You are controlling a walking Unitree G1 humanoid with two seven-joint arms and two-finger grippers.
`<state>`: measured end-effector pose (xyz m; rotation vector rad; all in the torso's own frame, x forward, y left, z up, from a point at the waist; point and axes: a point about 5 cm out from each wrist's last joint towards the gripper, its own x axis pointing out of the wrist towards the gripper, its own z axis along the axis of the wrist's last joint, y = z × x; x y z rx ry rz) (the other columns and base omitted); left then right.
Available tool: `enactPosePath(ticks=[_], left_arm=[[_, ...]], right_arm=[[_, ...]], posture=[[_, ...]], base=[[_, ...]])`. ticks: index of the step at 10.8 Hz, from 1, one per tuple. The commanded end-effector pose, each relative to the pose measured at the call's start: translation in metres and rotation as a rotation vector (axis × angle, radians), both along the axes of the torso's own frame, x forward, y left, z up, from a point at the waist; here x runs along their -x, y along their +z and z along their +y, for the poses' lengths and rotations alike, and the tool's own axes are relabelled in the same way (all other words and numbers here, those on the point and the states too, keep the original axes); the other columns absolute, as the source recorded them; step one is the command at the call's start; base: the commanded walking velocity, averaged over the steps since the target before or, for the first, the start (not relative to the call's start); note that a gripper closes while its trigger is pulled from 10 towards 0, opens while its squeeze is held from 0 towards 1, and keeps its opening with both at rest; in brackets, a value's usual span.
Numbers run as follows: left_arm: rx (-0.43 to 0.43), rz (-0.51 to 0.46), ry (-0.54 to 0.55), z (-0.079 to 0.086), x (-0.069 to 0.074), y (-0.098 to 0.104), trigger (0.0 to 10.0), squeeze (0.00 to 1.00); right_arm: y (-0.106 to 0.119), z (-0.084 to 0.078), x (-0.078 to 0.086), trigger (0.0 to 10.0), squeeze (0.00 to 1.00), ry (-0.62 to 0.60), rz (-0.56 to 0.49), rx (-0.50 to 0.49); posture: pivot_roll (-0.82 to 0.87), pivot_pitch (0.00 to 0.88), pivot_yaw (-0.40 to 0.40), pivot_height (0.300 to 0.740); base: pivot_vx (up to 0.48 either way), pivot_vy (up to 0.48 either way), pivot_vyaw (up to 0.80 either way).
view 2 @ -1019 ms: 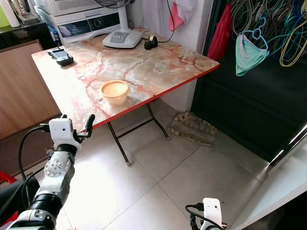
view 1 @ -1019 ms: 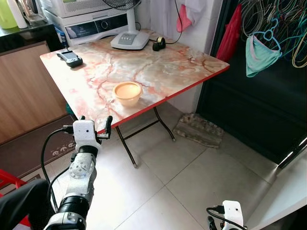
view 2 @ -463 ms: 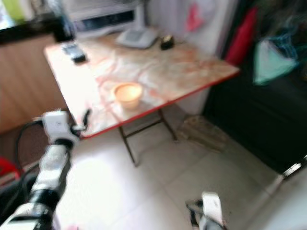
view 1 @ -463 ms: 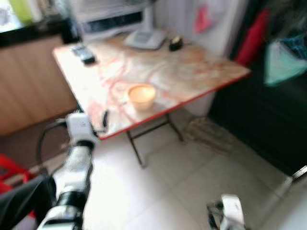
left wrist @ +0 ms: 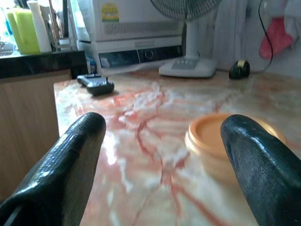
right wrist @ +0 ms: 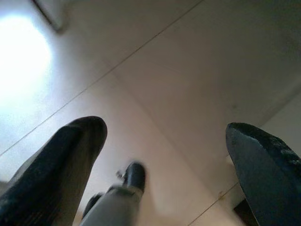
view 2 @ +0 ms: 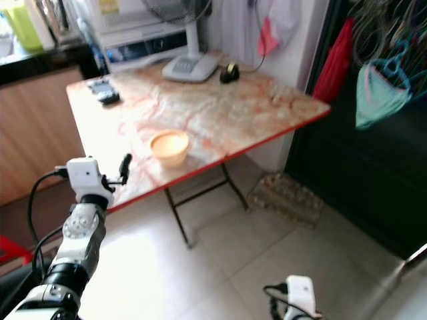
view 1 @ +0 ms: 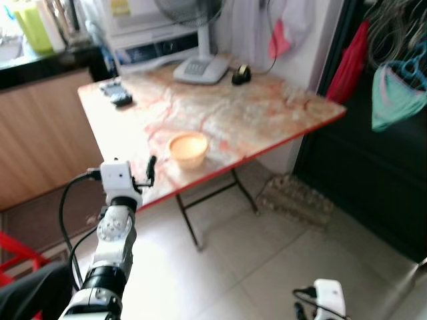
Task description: Restocking fridge
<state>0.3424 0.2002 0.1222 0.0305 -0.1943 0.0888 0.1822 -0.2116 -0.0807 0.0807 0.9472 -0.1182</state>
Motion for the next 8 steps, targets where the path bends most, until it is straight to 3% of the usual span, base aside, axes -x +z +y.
enactPosePath(ticks=[1,8], left_arm=[[0.006,-0.011,0.025,0.009,-0.0015,0.0065,10.0,0.0],[0.07,0.001,0.031,0.0114,-0.0023,0.0055,10.0,0.0]], right_arm=[[0.0015,0.0107,-0.0069,10.0,0.0,0.006,-0.017,-0.028],[0.001,0.0103,-0.006,10.0,0.0,0.007,-0.011,-0.028]], posture=[[0.08,0.0,-0.008,0.74],[0.08,0.0,-0.008,0.74]], base=[[0.307,0.0,0.0],[0.297,0.0,0.0]])
